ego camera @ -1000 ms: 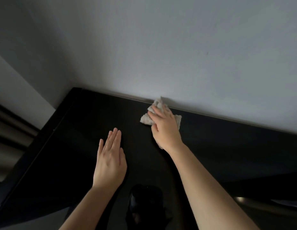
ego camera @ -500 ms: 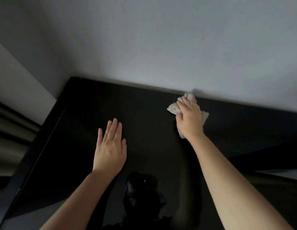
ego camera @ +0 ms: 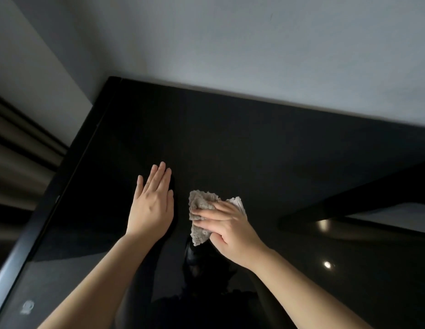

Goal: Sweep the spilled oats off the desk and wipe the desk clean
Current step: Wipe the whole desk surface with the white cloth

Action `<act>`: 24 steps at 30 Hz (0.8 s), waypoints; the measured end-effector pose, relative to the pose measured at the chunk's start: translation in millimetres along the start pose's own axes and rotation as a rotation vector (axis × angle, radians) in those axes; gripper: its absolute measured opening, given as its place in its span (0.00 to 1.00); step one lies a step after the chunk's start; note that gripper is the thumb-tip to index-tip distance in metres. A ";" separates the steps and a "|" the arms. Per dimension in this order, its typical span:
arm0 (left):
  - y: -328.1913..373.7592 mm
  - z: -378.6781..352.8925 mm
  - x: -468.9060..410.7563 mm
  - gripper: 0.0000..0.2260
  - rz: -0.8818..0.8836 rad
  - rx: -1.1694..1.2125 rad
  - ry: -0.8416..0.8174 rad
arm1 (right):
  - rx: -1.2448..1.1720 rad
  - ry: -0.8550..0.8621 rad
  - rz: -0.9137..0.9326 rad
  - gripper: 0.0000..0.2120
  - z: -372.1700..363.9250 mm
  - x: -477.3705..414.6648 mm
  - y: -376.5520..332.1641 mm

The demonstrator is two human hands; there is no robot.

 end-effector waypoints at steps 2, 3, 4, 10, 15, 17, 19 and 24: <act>-7.8 -2.3 31.7 0.25 0.019 -0.018 -0.002 | -0.009 -0.007 0.020 0.20 -8.3 18.7 -17.4; -11.6 -4.2 48.9 0.26 0.029 -0.030 -0.004 | -0.013 -0.010 0.029 0.20 -11.7 28.4 -25.2; -15.1 -6.2 67.0 0.26 0.039 -0.042 -0.007 | -0.014 -0.015 0.041 0.20 -15.0 38.5 -33.4; -25.7 -17.4 176.7 0.27 0.103 -0.157 -0.022 | -0.036 -0.066 0.091 0.21 -38.8 112.5 -83.0; -10.9 -27.4 231.1 0.28 0.104 -0.193 -0.074 | -0.159 -0.121 0.057 0.21 -49.0 171.7 -113.4; -0.9 -29.6 242.3 0.27 0.068 -0.180 -0.100 | -0.257 -0.138 0.009 0.21 -45.6 191.1 -118.7; 11.1 -27.3 248.0 0.24 0.000 -0.096 -0.122 | -0.369 -0.116 -0.057 0.22 -34.7 206.7 -121.6; 43.5 -4.4 241.9 0.17 -0.114 0.061 -0.071 | -0.295 0.374 -0.246 0.23 35.5 219.7 -73.8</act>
Point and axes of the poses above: each hand's wrist, its own x-axis away from the middle knuckle, its own z-axis out of the back of the hand, y = z × x, the point moved 8 cm from there along -x, towards the middle knuckle, and after that the axes turned 9 degrees about z, right-handed, at the moved point
